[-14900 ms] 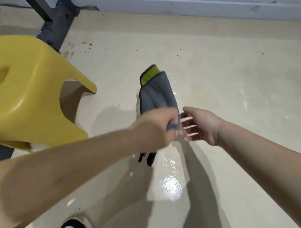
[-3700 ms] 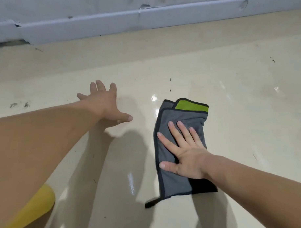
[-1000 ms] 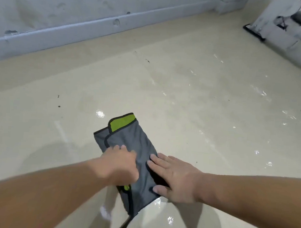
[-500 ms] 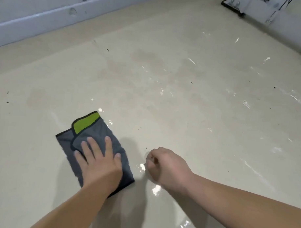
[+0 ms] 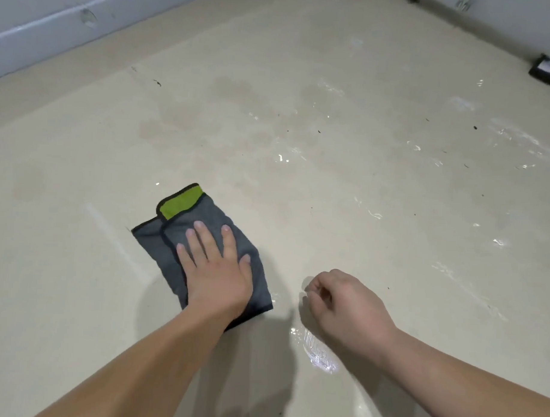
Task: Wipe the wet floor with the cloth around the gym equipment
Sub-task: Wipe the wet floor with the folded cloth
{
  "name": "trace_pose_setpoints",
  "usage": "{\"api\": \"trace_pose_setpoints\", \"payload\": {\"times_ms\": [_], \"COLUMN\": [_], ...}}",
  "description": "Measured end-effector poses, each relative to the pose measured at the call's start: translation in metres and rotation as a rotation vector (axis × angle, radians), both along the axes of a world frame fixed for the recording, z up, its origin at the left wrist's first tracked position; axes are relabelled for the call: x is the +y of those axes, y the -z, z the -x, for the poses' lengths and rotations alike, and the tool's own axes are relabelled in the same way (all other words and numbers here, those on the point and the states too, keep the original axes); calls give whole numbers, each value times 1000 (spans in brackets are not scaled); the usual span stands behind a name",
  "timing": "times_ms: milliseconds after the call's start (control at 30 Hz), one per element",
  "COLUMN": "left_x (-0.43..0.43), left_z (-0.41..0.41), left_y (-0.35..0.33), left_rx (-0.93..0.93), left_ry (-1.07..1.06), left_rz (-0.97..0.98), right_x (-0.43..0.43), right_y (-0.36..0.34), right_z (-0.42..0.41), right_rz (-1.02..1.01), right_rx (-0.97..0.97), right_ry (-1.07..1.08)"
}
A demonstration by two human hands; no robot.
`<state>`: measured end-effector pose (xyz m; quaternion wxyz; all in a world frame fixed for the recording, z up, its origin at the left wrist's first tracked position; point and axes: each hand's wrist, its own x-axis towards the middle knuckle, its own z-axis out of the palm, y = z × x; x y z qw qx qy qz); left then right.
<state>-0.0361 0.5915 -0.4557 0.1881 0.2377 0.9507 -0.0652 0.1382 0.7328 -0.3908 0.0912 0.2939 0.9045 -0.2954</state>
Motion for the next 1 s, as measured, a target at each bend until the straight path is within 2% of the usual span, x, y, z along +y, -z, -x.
{"api": "trace_pose_setpoints", "payload": {"times_ms": [67,167,233,300,367,433,500,567,633,733,867,933,1000], "left_x": [13,18,12,9,3,-6,-17,-21,-13,10,34,36,36], "left_z": [-37,-87,-85,-55,-16,12,12,-16,-58,-122,-191,-208,-203], "left_y": [7,9,13,13,13,8,8,11,10,7,7,6,7], "left_rx": [33,-30,-63,-21,26,35,28,47,71,-9,-160,-191,-213], "left_ry": [163,590,800,853,704,383,138,58,84,312,802,1034,1155], "left_rz": [-129,-300,-354,-359,-219,-70,-73,-126,-154,-134,-205,-214,-212], "right_x": [12,23,26,28,28,28,24,23,29,42,49,54,62], "right_y": [2,6,8,10,10,9,8,7,9,12,20,19,15], "right_z": [-2,-1,-1,-3,-7,-13,-19,-24,-30,-48,-92,-112,-123], "right_rz": [-37,-79,-101,-108,-79,-46,-29,-30,-56,-122,-228,-251,-300], "right_rx": [6,-1,6,16,14,0,-18,-18,-14,-15,-95,-171,-233], "right_ry": [57,131,149,153,154,157,160,152,134,110,125,181,209]}}
